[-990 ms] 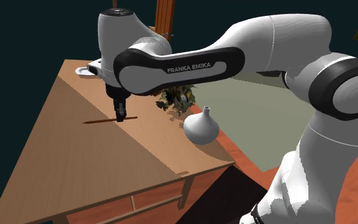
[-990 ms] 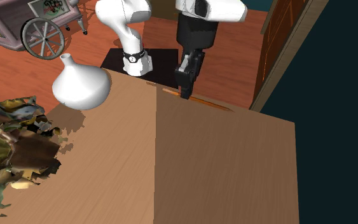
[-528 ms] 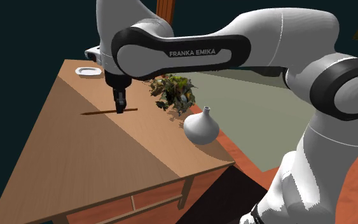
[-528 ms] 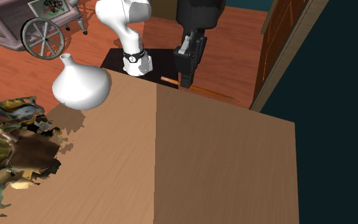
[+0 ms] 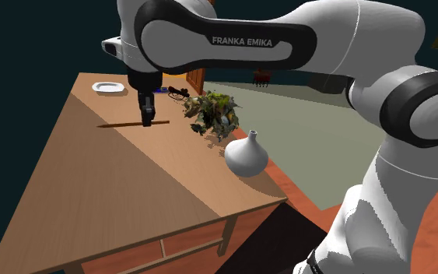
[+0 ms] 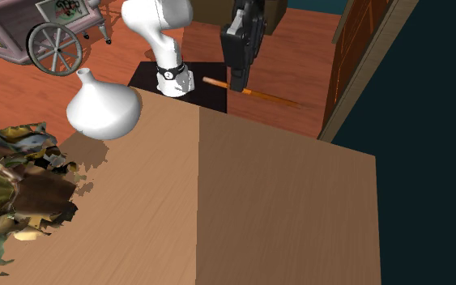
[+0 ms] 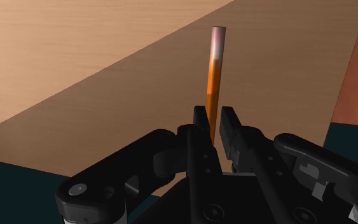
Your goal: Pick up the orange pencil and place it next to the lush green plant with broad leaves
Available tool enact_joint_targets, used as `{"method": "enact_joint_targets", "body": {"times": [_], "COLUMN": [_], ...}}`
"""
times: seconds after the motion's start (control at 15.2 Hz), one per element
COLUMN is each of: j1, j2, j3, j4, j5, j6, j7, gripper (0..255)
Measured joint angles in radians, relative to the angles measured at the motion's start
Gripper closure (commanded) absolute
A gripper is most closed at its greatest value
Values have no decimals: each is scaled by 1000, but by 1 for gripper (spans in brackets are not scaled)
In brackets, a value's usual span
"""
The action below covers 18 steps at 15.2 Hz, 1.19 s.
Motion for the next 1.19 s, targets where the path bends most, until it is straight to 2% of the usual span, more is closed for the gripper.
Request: {"method": "enact_joint_targets", "body": {"times": [0.86, 0.99, 1.19], "j1": [22, 15, -29], "j2": [65, 64, 20], "j3": [7, 3, -19], "j4": [265, 273, 218], "j5": [-17, -15, 8], "j6": [-202, -209, -183], "j7": [-26, -38, -95], "gripper": [255, 255, 255]}}
